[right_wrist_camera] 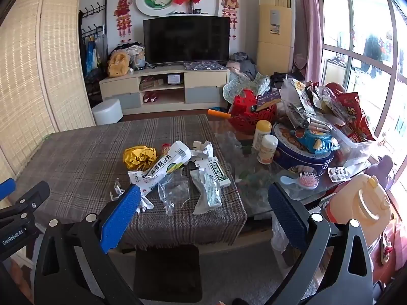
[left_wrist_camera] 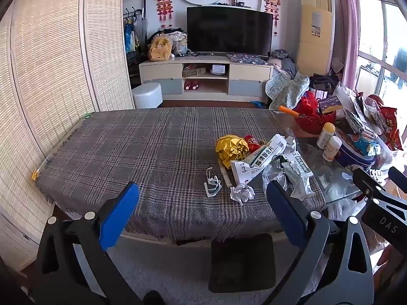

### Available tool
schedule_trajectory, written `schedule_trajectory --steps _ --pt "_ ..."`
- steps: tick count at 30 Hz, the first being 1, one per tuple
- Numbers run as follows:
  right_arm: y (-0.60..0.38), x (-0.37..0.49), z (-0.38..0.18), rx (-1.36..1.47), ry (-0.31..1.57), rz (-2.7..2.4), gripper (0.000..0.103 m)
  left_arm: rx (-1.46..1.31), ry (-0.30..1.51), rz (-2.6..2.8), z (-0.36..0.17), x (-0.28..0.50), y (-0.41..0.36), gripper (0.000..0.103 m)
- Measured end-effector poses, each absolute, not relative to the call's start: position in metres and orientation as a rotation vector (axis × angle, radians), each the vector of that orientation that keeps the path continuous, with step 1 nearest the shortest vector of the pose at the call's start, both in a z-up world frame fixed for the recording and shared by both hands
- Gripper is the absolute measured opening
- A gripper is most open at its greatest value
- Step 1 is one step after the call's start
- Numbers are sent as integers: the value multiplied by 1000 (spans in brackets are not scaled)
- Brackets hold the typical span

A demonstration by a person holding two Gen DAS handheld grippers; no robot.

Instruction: Collect trash

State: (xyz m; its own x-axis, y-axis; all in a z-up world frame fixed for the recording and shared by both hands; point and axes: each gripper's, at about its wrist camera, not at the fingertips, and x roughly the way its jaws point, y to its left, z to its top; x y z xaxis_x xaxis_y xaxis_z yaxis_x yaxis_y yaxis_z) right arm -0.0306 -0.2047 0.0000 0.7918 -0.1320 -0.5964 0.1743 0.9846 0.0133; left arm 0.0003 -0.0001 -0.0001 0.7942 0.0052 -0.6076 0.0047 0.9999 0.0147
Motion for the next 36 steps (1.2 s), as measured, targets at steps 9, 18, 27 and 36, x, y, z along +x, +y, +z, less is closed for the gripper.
schedule_trajectory --steps 9,18,27,36 --pt "-206 -32 1 71 635 -168 100 -4 638 -1 9 -1 0 95" --pt "-209 -35 3 80 630 -167 100 0 633 -8 12 -4 -1 95" --pt "-213 -35 3 85 626 -168 100 -1 630 -9 17 -6 -1 95" --pt "-214 -36 4 87 627 -165 100 -1 630 -8 16 -6 -1 95"
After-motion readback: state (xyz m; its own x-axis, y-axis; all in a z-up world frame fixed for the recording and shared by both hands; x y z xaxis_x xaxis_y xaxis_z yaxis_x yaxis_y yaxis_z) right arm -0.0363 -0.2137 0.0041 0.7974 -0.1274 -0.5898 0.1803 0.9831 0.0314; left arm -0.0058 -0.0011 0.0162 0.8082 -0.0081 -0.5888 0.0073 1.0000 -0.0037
